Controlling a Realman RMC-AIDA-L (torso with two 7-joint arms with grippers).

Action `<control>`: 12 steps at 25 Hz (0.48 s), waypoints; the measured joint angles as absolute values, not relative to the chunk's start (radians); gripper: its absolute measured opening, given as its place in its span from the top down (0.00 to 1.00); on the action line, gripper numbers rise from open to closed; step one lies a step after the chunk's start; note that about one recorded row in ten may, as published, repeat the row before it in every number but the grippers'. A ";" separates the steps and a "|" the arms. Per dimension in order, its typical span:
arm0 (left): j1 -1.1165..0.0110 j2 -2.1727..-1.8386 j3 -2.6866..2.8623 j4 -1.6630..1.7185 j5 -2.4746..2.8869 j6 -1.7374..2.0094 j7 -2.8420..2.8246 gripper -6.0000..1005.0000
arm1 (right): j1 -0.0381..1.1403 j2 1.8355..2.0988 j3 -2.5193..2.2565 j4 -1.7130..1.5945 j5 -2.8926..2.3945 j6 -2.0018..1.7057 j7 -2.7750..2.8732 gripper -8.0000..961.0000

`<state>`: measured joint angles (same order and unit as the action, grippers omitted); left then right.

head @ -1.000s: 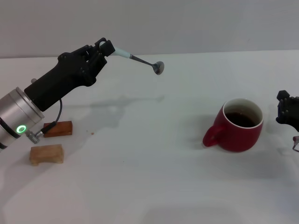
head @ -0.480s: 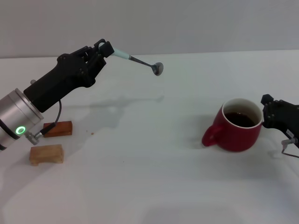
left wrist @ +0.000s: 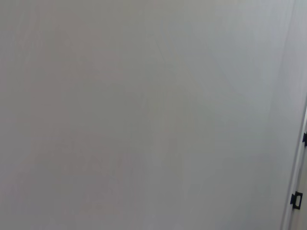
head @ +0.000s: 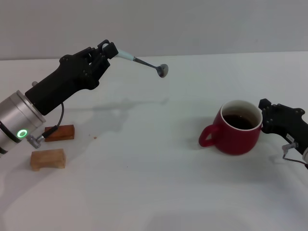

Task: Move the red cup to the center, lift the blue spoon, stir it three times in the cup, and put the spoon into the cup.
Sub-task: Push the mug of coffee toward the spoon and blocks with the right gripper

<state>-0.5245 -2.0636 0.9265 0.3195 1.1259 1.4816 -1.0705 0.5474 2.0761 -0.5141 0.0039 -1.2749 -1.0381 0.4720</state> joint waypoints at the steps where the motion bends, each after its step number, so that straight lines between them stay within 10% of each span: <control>1: -0.525 -2.064 0.926 0.321 1.126 1.480 -1.070 0.86 | 0.550 2.076 -0.517 0.005 -1.275 -1.036 0.472 0.99; 12: -0.528 -2.065 0.929 0.322 1.126 1.469 -1.067 0.86 | 0.579 2.077 -0.576 0.027 -1.275 -1.017 0.472 0.99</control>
<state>-0.5278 -2.0648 0.9292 0.3221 1.1259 1.4694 -1.0670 0.5789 2.0774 -0.5762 0.0268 -1.2749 -1.0171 0.4725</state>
